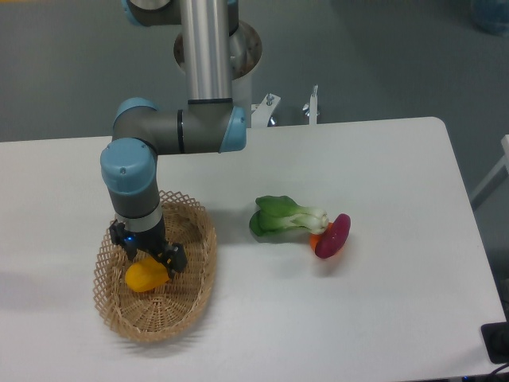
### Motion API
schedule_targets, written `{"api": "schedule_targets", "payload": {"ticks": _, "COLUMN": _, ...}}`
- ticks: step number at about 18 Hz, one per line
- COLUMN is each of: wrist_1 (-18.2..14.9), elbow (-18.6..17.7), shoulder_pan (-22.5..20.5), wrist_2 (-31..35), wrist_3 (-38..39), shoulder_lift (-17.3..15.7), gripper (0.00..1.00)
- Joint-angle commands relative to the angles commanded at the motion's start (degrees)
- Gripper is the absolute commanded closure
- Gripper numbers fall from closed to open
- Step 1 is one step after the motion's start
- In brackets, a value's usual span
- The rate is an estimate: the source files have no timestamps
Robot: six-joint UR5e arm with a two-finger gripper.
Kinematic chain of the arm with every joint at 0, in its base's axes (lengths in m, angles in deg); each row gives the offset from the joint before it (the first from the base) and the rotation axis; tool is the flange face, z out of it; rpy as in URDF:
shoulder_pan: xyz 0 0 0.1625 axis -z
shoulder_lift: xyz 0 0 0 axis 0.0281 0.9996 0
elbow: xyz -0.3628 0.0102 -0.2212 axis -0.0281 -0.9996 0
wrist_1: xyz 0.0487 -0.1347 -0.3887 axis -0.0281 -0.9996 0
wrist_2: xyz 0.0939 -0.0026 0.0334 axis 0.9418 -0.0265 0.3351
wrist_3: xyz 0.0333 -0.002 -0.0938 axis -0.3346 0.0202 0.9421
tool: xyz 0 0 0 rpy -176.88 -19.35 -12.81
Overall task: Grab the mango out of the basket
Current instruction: 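Move the gripper down onto the yellow mango and close on it, then lift the mango out of the basket and carry it toward the vegetables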
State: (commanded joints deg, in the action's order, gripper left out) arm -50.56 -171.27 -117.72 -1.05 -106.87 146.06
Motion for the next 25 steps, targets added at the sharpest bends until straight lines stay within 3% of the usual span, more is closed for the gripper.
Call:
{"api": "schedule_targets", "payload": {"ticks": 2, "wrist_1": 0.00, "elbow": 0.09, "shoulder_pan": 0.00, "wrist_2": 0.00, "wrist_3": -0.08, "shoulder_lift": -0.09, "gripper": 0.59}}
{"api": "schedule_targets", "payload": {"ticks": 3, "wrist_1": 0.00, "elbow": 0.26, "shoulder_pan": 0.00, "wrist_2": 0.00, "wrist_3": -0.17, "shoulder_lift": -0.09, "gripper": 0.64}}
{"api": "schedule_targets", "payload": {"ticks": 9, "wrist_1": -0.09, "elbow": 0.70, "shoulder_pan": -0.17, "wrist_2": 0.09, "wrist_3": -0.61, "shoulder_lift": -0.61, "gripper": 0.64}}
{"api": "schedule_targets", "payload": {"ticks": 14, "wrist_1": -0.79, "elbow": 1.14, "shoulder_pan": -4.12, "wrist_2": -0.09, "wrist_3": -1.66, "shoulder_lift": -4.48, "gripper": 0.64}}
{"api": "schedule_targets", "payload": {"ticks": 20, "wrist_1": -8.07, "elbow": 5.71, "shoulder_pan": -10.97, "wrist_2": -0.61, "wrist_3": -8.95, "shoulder_lift": -7.64, "gripper": 0.63}}
{"api": "schedule_targets", "payload": {"ticks": 25, "wrist_1": -12.73, "elbow": 7.03, "shoulder_pan": -18.00, "wrist_2": -3.16, "wrist_3": -18.17, "shoulder_lift": -9.57, "gripper": 0.63}}
